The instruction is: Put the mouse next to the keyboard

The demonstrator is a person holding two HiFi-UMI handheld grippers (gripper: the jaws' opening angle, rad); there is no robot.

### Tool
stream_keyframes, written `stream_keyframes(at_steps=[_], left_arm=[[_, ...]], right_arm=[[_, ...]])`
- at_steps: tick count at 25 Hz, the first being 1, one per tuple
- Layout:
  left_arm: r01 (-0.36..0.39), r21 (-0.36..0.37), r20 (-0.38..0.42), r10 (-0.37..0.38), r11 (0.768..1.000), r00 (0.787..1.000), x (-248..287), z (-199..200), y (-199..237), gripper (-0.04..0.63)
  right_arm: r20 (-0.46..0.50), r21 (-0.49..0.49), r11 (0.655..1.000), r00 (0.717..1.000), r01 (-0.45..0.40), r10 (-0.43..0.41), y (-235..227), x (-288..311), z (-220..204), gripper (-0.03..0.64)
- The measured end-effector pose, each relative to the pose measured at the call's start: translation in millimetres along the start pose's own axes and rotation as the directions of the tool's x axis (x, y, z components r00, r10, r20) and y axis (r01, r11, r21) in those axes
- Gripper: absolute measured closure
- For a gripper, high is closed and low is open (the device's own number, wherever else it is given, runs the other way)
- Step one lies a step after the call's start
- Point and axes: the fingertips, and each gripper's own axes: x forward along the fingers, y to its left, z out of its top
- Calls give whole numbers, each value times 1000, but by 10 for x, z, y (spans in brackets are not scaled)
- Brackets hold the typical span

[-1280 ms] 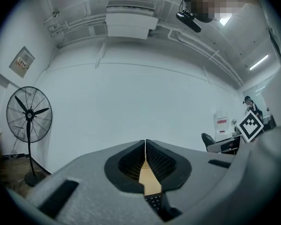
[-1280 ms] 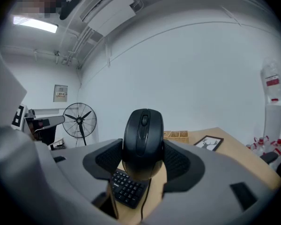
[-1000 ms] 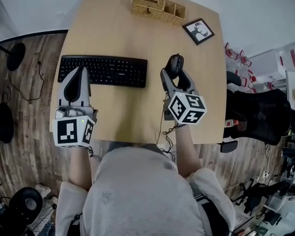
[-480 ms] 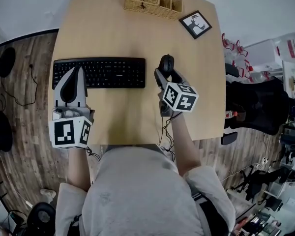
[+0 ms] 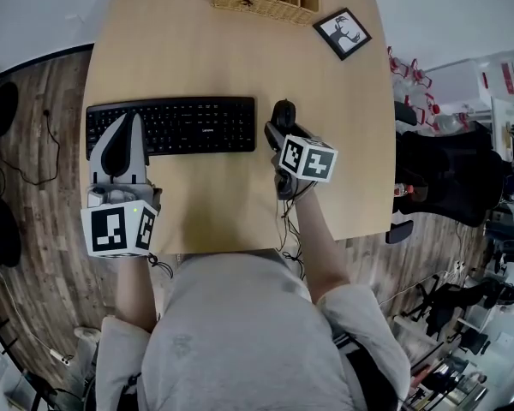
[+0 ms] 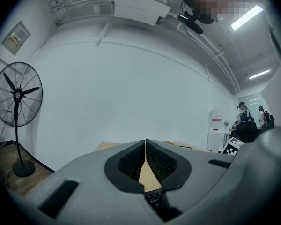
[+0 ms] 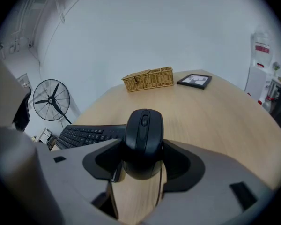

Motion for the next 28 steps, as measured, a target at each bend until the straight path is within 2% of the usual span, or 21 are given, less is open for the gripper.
stream_keyframes(at_steps=[10, 28], left_arm=[[9, -8, -23, -9, 1000, 1000, 97, -97, 47, 581], [1, -18, -45, -2, 1000, 999, 99, -189, 114, 581]], right_arm=[[-120, -23, 999, 992, 37, -39, -40, 206, -204, 367], [-186, -115, 987, 974, 110, -130, -24, 334, -246, 367]])
